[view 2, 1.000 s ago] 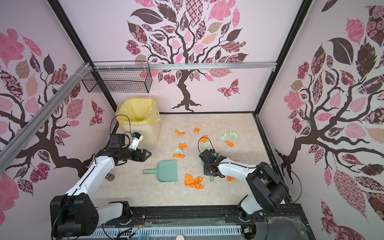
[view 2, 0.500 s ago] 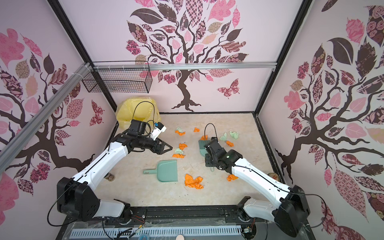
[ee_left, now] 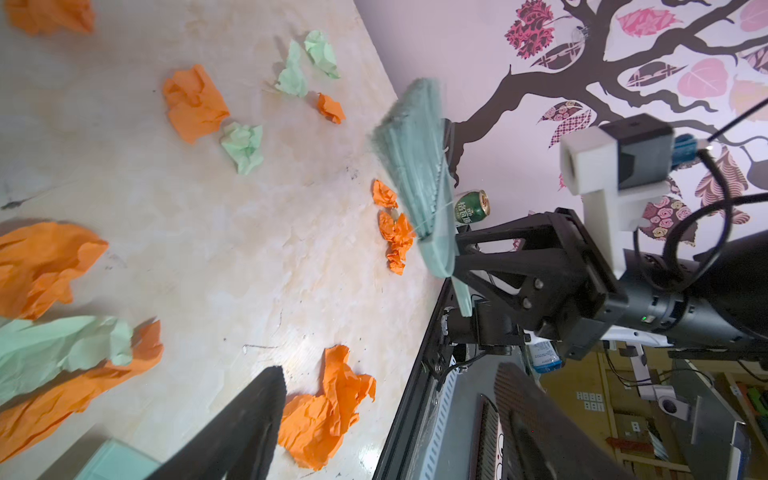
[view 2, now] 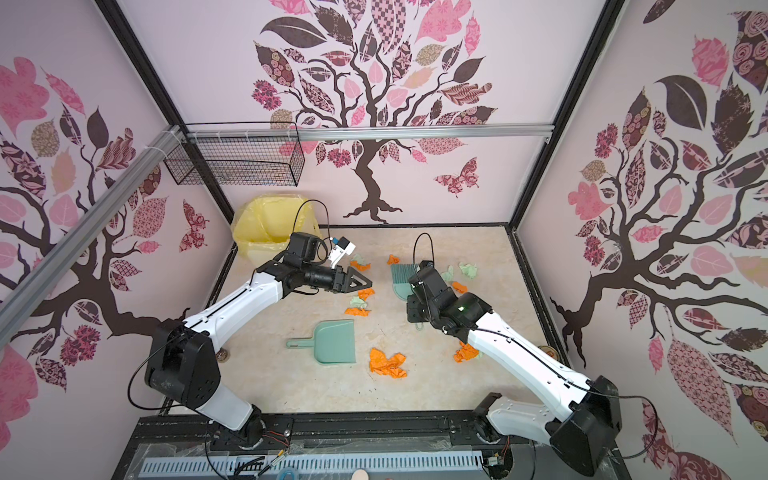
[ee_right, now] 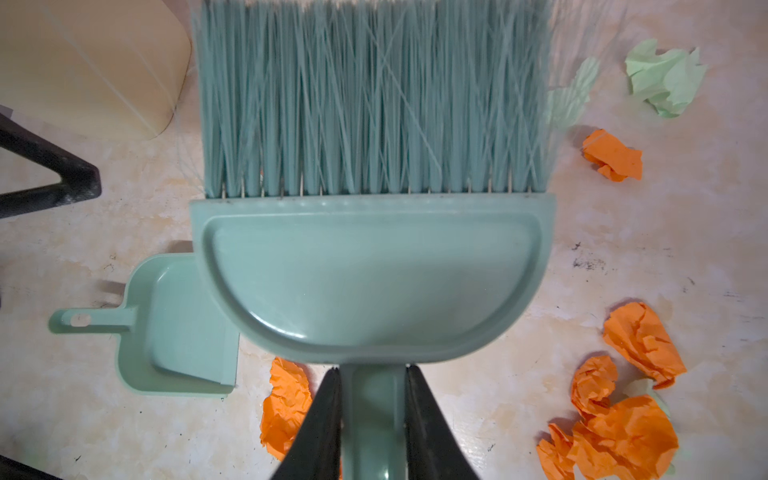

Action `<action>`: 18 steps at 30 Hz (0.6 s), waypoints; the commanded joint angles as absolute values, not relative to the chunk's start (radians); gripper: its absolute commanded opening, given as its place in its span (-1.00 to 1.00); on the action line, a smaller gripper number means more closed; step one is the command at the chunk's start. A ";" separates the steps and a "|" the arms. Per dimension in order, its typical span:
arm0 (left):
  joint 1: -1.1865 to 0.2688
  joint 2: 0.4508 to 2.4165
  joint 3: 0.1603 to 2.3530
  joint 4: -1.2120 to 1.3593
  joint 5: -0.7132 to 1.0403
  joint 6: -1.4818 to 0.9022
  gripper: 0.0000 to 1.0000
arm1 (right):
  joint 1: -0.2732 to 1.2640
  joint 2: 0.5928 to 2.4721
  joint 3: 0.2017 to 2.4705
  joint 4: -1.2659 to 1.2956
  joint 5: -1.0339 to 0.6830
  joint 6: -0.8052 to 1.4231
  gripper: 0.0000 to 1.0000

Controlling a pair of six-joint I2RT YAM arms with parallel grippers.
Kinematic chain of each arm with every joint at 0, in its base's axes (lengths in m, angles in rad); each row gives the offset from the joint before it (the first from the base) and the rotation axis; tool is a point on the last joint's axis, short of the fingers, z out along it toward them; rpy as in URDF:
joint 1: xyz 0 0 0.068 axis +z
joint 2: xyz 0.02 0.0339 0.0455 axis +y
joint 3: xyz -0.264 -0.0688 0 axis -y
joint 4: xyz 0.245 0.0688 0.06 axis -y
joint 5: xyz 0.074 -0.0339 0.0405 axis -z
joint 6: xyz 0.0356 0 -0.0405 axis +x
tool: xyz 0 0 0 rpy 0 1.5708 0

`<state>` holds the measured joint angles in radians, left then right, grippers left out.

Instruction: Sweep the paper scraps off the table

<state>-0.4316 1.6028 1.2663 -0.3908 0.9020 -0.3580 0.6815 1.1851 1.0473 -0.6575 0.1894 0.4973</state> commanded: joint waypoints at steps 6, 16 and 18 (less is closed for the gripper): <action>-0.462 1.550 1.169 -0.135 0.685 -0.579 0.59 | 0.687 1.211 1.080 -0.586 0.164 0.549 -0.60; -0.563 1.562 1.176 0.043 0.568 -0.761 0.57 | 0.690 1.249 1.088 -0.502 0.143 0.597 -0.61; -0.586 1.576 1.190 0.046 0.567 -0.758 0.57 | 0.689 1.263 1.106 -0.501 0.132 0.595 -0.61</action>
